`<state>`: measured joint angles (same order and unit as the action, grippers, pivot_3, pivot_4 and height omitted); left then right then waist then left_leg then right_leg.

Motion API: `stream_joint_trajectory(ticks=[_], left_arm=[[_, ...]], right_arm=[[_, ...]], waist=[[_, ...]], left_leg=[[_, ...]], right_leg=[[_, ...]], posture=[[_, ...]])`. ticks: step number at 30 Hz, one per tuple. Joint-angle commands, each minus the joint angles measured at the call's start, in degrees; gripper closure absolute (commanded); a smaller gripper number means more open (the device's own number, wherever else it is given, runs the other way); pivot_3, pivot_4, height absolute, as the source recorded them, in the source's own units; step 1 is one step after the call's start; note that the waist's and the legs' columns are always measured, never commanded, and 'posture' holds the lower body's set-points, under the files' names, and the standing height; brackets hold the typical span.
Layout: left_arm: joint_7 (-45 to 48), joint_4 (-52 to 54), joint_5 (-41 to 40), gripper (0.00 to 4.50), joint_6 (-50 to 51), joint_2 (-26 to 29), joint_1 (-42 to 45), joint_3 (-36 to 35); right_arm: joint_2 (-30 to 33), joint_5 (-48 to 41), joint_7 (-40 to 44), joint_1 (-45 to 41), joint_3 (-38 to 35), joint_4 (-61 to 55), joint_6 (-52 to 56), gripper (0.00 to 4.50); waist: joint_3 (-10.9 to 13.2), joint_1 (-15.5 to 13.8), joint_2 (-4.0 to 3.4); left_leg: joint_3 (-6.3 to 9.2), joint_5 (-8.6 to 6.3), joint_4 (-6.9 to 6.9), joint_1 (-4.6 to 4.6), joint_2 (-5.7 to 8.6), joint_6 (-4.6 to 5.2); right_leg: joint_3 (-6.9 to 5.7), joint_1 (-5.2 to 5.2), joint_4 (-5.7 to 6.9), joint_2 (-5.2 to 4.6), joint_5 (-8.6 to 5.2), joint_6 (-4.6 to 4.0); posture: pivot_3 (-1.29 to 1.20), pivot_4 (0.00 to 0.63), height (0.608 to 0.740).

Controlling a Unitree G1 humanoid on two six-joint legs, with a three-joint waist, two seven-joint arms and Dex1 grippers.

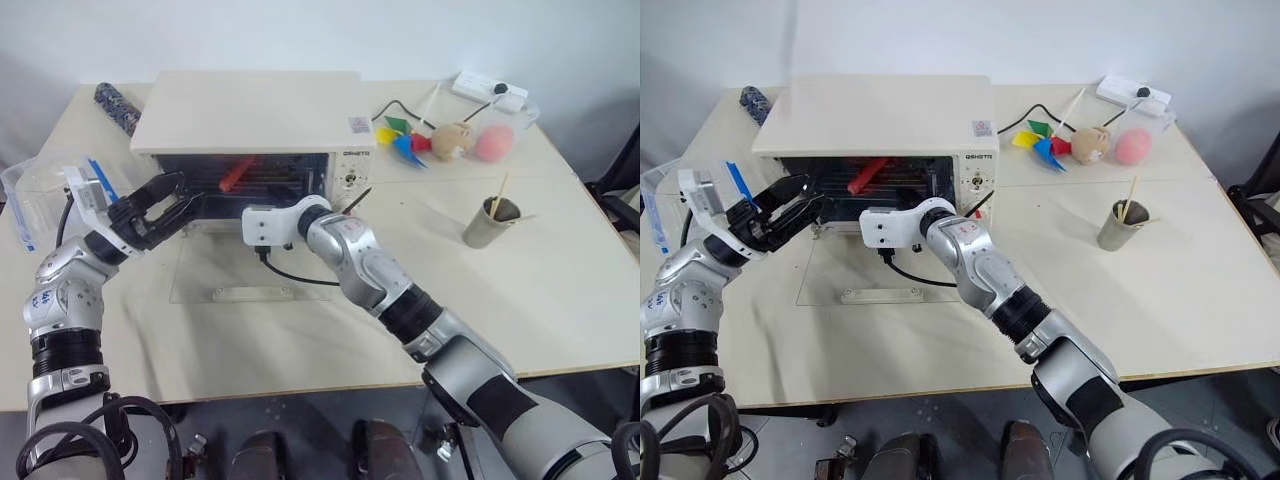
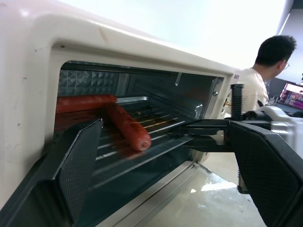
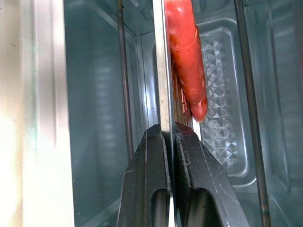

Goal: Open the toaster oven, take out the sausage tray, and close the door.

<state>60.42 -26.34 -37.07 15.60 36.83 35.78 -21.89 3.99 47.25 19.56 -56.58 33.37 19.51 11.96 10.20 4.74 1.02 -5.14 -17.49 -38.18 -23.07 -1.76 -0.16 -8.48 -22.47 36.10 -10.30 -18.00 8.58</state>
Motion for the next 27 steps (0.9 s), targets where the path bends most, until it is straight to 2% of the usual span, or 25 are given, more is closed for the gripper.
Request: stream_joint_trajectory(ticks=[1,14,27], left_arm=[[0.6,-2.4,1.1,0.0,-1.0,1.7,3.3,-0.4],[4.0,-9.8,4.1,0.0,-2.9,0.9,9.0,1.3],[3.8,-7.7,3.5,0.0,-1.0,1.2,8.5,1.1]], right_arm=[[0.2,0.6,0.5,1.4,0.1,-6.0,0.2,4.46],[5.6,1.5,2.8,10.2,-0.1,-18.8,-3.6,4.46],[10.9,2.2,4.0,16.5,-1.2,-27.1,-7.3,4.46]], waist=[[0.0,-0.1,0.0],[0.0,-1.1,0.02],[0.0,-1.8,0.03]], left_leg=[[-0.01,0.0,0.0,0.0,0.0,0.0],[-0.02,0.0,-0.03,-0.02,0.03,0.0],[-0.02,0.0,-0.06,-0.04,0.03,0.0]], right_leg=[[0.0,0.0,0.0,0.0,0.0,0.0],[-0.01,0.0,-0.01,0.0,0.0,0.0],[-0.02,0.01,-0.02,-0.01,0.0,0.0]], posture=[[0.0,0.15,0.74],[0.0,0.15,0.74],[0.0,0.15,0.74]])
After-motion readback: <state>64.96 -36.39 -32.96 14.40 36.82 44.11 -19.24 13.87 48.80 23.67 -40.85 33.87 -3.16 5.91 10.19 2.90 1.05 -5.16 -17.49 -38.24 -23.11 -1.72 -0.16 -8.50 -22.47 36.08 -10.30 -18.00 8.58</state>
